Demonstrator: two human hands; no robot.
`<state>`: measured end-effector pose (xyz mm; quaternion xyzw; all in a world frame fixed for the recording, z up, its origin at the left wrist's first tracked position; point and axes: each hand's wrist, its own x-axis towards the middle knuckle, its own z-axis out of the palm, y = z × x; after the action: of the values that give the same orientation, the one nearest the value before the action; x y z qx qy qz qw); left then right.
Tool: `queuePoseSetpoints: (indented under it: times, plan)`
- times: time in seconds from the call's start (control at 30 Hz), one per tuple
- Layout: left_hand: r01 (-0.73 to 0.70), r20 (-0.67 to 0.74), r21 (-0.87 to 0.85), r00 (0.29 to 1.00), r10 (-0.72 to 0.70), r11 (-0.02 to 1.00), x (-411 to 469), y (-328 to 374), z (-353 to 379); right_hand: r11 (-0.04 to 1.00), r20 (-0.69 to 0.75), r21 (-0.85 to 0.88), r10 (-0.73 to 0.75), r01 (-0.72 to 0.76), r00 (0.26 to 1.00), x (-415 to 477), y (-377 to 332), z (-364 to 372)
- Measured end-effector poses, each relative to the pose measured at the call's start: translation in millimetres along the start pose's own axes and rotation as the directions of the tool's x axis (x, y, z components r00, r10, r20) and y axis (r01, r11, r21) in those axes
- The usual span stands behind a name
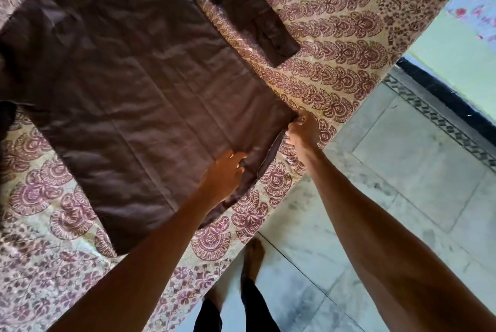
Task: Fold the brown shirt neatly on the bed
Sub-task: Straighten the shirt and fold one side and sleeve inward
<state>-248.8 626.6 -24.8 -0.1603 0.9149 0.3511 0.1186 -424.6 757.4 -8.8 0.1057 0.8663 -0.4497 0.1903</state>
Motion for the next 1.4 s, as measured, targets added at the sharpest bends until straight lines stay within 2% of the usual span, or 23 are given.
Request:
queuePoseSetpoints:
  times: [0.07, 0.17, 0.23, 0.33, 0.4, 0.43, 0.5, 0.57, 0.6, 0.67, 0.8, 0.87, 1.0, 1.1, 1.27, 1.33, 1.4]
  plan:
    - [0.035, 0.036, -0.006, 0.999, -0.034, 0.999, 8.9, 2.8, -1.2, 0.963, 0.061, -0.236, -0.115, 0.127, 0.991, 10.0, -5.9, -2.5]
    - [-0.012, 0.142, 0.069, 0.99, 0.002, 0.998, 13.9, 7.0, -3.7, 0.897, 0.073, -0.415, -0.133, 0.152, 0.988, 21.2, -6.1, -6.9]
    - [-0.098, 0.234, 0.216, 0.971, 0.046, 0.971, 13.2, 11.3, -3.6, 0.876, 0.057, -0.468, -0.103, 0.117, 0.993, 30.1, -0.4, -9.7]
    - [-0.287, 0.352, 0.407, 0.925, 0.141, 0.867, 14.1, 15.6, -1.7, 0.858, -0.001, -0.51, -0.07, 0.06, 0.998, 35.6, 1.2, -15.8]
    - [-0.316, 0.382, 0.33, 0.906, 0.18, 0.89, 17.9, 17.4, -3.8, 0.846, -0.034, -0.527, -0.116, 0.081, 0.993, 35.4, -1.5, -15.5]
    - [-0.277, 0.376, 0.232, 0.91, 0.176, 0.932, 20.3, 17.9, -5.7, 0.854, -0.036, -0.508, -0.151, 0.112, 0.988, 34.9, -3.5, -13.9]
    - [-0.18, 0.234, 0.088, 0.96, 0.155, 0.98, 27.9, 14.7, -7.8, 0.866, 0.022, -0.468, -0.187, 0.175, 0.982, 36.2, -6.6, -10.0]
    - [-0.063, 0.035, 0.082, 0.998, 0.06, 0.995, 35.5, 6.5, -9.7, 0.826, 0.112, -0.516, -0.197, 0.226, 0.974, 37.6, -8.1, -9.1]
    - [-0.005, -0.001, 0.105, 1.0, 0.005, 0.994, 38.1, 2.6, -10.9, 0.807, 0.131, -0.548, -0.177, 0.22, 0.975, 40.5, -8.2, -9.9]
    - [0.04, 0.042, 0.127, 0.998, -0.046, 0.991, 40.5, 0.7, -12.7, 0.762, 0.118, -0.621, -0.145, 0.187, 0.982, 45.6, -8.0, -11.2]
    - [-0.023, 0.154, -0.009, 0.988, 0.024, 1.0, 42.2, 6.6, -15.3, 0.717, 0.1, -0.684, -0.088, 0.133, 0.991, 44.3, -12.4, -17.8]
    - [0.013, 0.177, -0.079, 0.984, 0.001, 0.997, 51.4, 4.7, -24.3, 0.717, 0.114, -0.684, -0.072, 0.131, 0.991, 46.2, -22.9, -19.4]
    - [0.132, 0.041, -0.206, 0.991, -0.126, 0.97, 101.1, -12.5, -74.9, 0.744, 0.208, -0.605, -0.198, 0.284, 0.958, 70.3, -84.7, -8.1]
    - [0.249, -0.032, -0.267, 0.963, -0.267, 0.931, 142.8, -24.7, -126.7, 0.801, 0.27, -0.501, -0.216, 0.328, 0.938, 92.3, -142.1, 9.7]
    - [0.247, -0.14, -0.317, 0.943, -0.303, 0.916, 206.0, -41.5, -184.4, 0.71, 0.332, -0.555, -0.288, 0.433, 0.898, 137.3, -213.3, 51.1]
    - [0.249, -0.237, -0.342, 0.91, -0.339, 0.906, 234.0, -50.0, -196.9, 0.682, 0.306, -0.591, -0.305, 0.431, 0.902, 160.4, -230.6, 70.5]
    - [0.31, -0.264, -0.395, 0.864, -0.43, 0.865, 257.0, -54.4, -205.7, 0.643, 0.253, -0.657, -0.302, 0.393, 0.919, 184.3, -241.1, 85.7]
